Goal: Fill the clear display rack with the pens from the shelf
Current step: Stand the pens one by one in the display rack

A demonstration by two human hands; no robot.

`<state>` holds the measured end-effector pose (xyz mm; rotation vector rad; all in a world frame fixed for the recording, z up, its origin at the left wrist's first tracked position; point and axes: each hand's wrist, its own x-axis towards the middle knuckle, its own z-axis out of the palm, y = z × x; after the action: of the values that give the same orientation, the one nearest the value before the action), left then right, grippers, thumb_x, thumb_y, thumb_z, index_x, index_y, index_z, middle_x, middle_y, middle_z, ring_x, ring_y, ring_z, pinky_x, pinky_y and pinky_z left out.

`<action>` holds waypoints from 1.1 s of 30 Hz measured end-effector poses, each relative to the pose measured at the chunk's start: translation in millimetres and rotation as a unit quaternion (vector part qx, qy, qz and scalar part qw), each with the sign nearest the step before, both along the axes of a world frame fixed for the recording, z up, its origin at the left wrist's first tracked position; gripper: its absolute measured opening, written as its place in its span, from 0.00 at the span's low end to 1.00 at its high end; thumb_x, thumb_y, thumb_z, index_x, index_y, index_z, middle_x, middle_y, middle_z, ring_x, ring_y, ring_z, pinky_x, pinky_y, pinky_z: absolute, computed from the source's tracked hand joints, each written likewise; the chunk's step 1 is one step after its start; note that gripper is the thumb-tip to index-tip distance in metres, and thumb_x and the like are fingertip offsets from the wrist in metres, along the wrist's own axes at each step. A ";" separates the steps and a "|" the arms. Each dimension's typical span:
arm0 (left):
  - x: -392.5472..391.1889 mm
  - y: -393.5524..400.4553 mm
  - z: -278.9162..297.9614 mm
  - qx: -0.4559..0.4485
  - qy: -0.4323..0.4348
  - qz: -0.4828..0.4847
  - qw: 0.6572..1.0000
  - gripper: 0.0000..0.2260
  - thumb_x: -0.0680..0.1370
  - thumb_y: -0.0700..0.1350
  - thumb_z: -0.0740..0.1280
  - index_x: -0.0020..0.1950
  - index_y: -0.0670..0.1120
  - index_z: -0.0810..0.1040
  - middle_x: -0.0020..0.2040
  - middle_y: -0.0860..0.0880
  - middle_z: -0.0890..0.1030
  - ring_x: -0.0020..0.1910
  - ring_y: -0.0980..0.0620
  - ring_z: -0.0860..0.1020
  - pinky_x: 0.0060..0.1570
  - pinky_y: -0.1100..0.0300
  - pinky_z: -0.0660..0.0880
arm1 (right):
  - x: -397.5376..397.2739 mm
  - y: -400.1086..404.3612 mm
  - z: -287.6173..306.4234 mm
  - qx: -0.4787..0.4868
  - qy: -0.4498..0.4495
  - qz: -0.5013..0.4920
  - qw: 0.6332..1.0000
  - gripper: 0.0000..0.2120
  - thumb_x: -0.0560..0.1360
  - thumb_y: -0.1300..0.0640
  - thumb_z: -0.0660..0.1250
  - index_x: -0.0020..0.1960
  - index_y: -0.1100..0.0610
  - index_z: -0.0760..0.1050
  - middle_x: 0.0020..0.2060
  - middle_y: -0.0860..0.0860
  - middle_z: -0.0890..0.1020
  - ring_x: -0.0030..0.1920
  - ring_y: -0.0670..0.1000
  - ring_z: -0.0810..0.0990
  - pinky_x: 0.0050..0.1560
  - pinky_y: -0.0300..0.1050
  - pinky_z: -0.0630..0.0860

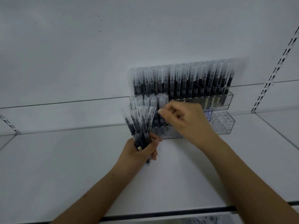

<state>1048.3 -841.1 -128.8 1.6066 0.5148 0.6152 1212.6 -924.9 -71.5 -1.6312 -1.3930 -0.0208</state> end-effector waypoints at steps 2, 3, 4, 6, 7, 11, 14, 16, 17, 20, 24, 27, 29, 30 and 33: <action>0.0 -0.4 1.1 0.002 0.005 0.000 1.000 0.04 0.79 0.41 0.67 0.46 0.43 0.80 0.30 0.46 0.77 0.31 0.46 0.75 0.29 0.54 0.72 | -8.5 3.3 -1.7 -0.035 0.056 0.066 0.996 0.13 0.75 0.42 0.67 0.46 0.51 0.80 0.36 0.43 0.83 0.31 0.43 0.81 0.35 0.34 0.77; -0.2 -0.6 1.5 0.005 0.009 -0.001 1.000 0.04 0.79 0.41 0.67 0.46 0.42 0.79 0.30 0.46 0.77 0.30 0.47 0.75 0.29 0.55 0.72 | -10.6 5.1 -3.2 -0.037 0.078 0.082 0.993 0.09 0.76 0.47 0.68 0.48 0.52 0.80 0.38 0.45 0.84 0.30 0.43 0.81 0.36 0.38 0.79; -0.4 -0.7 1.8 0.010 0.013 -0.002 1.000 0.04 0.79 0.41 0.67 0.46 0.42 0.79 0.30 0.45 0.78 0.29 0.49 0.75 0.29 0.55 0.72 | -11.4 5.8 -4.3 -0.032 0.103 0.092 0.990 0.06 0.77 0.51 0.69 0.48 0.53 0.80 0.39 0.46 0.85 0.29 0.45 0.82 0.37 0.41 0.81; -0.8 -1.4 2.6 0.024 0.022 -0.006 0.999 0.04 0.79 0.40 0.66 0.47 0.43 0.79 0.30 0.44 0.78 0.28 0.51 0.75 0.28 0.56 0.72 | -9.4 5.5 -6.1 -0.016 0.148 0.098 0.984 0.03 0.77 0.55 0.70 0.47 0.54 0.81 0.39 0.48 0.86 0.30 0.49 0.84 0.39 0.45 0.82; -0.8 -1.8 3.3 0.030 0.026 -0.007 0.999 0.04 0.79 0.40 0.66 0.47 0.43 0.80 0.30 0.45 0.78 0.27 0.51 0.75 0.28 0.57 0.72 | -8.2 5.4 -7.0 -0.012 0.161 0.098 0.982 0.03 0.76 0.56 0.71 0.47 0.55 0.82 0.39 0.49 0.85 0.30 0.50 0.84 0.39 0.46 0.82; -1.2 -3.7 5.3 0.054 0.043 -0.008 0.998 0.04 0.79 0.40 0.65 0.46 0.43 0.79 0.29 0.48 0.78 0.25 0.55 0.74 0.27 0.61 0.71 | -10.5 8.0 -11.1 -0.018 0.181 0.098 0.979 0.10 0.74 0.52 0.73 0.53 0.55 0.80 0.39 0.47 0.84 0.32 0.50 0.84 0.41 0.49 0.83; -0.9 -4.5 5.6 0.062 0.046 -0.009 0.997 0.05 0.80 0.40 0.65 0.47 0.44 0.80 0.29 0.48 0.78 0.26 0.54 0.75 0.28 0.60 0.72 | -12.6 9.1 -12.7 -0.004 0.181 0.087 0.980 0.12 0.74 0.54 0.73 0.56 0.54 0.79 0.41 0.46 0.84 0.31 0.49 0.84 0.40 0.44 0.81; -0.3 -4.5 5.8 0.066 0.045 -0.011 0.997 0.05 0.80 0.39 0.65 0.47 0.46 0.80 0.29 0.49 0.78 0.26 0.54 0.74 0.28 0.59 0.72 | -11.7 7.5 -10.7 0.006 0.201 0.089 0.976 0.11 0.74 0.54 0.73 0.56 0.54 0.81 0.41 0.49 0.85 0.29 0.50 0.83 0.36 0.44 0.80; -0.3 -4.8 6.0 0.070 0.046 -0.014 0.996 0.05 0.80 0.39 0.65 0.46 0.46 0.80 0.29 0.49 0.78 0.26 0.54 0.74 0.28 0.59 0.72 | -10.7 6.0 -8.9 0.015 0.201 0.090 0.975 0.10 0.74 0.53 0.73 0.55 0.53 0.82 0.40 0.51 0.86 0.26 0.50 0.81 0.32 0.47 0.80; -0.9 -6.1 7.2 0.071 0.048 -0.021 0.996 0.07 0.80 0.39 0.64 0.46 0.48 0.80 0.28 0.49 0.77 0.27 0.55 0.74 0.28 0.59 0.71 | -7.8 -0.5 0.4 0.074 0.216 0.095 0.969 0.08 0.76 0.55 0.70 0.53 0.56 0.82 0.46 0.52 0.86 0.26 0.51 0.76 0.27 0.47 0.77; -0.9 -6.1 7.6 0.054 0.058 -0.010 0.997 0.09 0.80 0.39 0.63 0.45 0.49 0.80 0.28 0.49 0.76 0.27 0.54 0.73 0.28 0.57 0.70 | 1.9 -11.3 10.8 0.262 0.279 0.064 0.922 0.03 0.81 0.61 0.63 0.51 0.60 0.75 0.44 0.57 0.81 0.36 0.46 0.78 0.33 0.34 0.74; -0.6 -5.2 6.7 0.050 0.060 -0.007 0.997 0.12 0.81 0.40 0.63 0.42 0.53 0.80 0.28 0.48 0.75 0.29 0.52 0.72 0.29 0.58 0.70 | 9.8 -12.8 10.6 0.322 0.233 -0.023 0.917 0.05 0.83 0.59 0.60 0.51 0.53 0.73 0.41 0.49 0.81 0.37 0.48 0.79 0.35 0.37 0.75; -0.3 -4.6 6.6 0.051 0.060 -0.006 0.997 0.13 0.81 0.40 0.63 0.41 0.54 0.80 0.27 0.48 0.75 0.29 0.50 0.72 0.30 0.59 0.70 | 10.2 -11.3 9.3 0.292 0.195 -0.055 0.935 0.04 0.83 0.58 0.60 0.50 0.51 0.73 0.41 0.48 0.82 0.37 0.48 0.80 0.36 0.39 0.76; 0.0 -4.2 6.6 0.051 0.060 -0.004 0.997 0.13 0.81 0.40 0.63 0.41 0.54 0.80 0.27 0.48 0.75 0.29 0.50 0.71 0.30 0.59 0.70 | 10.3 -9.5 7.5 0.266 0.176 -0.057 0.946 0.04 0.83 0.57 0.61 0.51 0.51 0.73 0.41 0.49 0.82 0.37 0.48 0.81 0.37 0.41 0.77; 0.8 -3.8 6.6 0.050 0.060 0.000 0.997 0.13 0.81 0.40 0.63 0.41 0.54 0.80 0.27 0.48 0.75 0.29 0.49 0.71 0.30 0.59 0.70 | 10.6 -4.2 1.0 0.188 0.104 -0.073 0.974 0.04 0.82 0.54 0.62 0.53 0.53 0.74 0.41 0.49 0.82 0.39 0.49 0.82 0.41 0.49 0.80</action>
<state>1049.1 -844.9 -122.3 1.7451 0.5807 0.5547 1223.2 -929.1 -70.5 -1.3702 -1.0344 -0.1840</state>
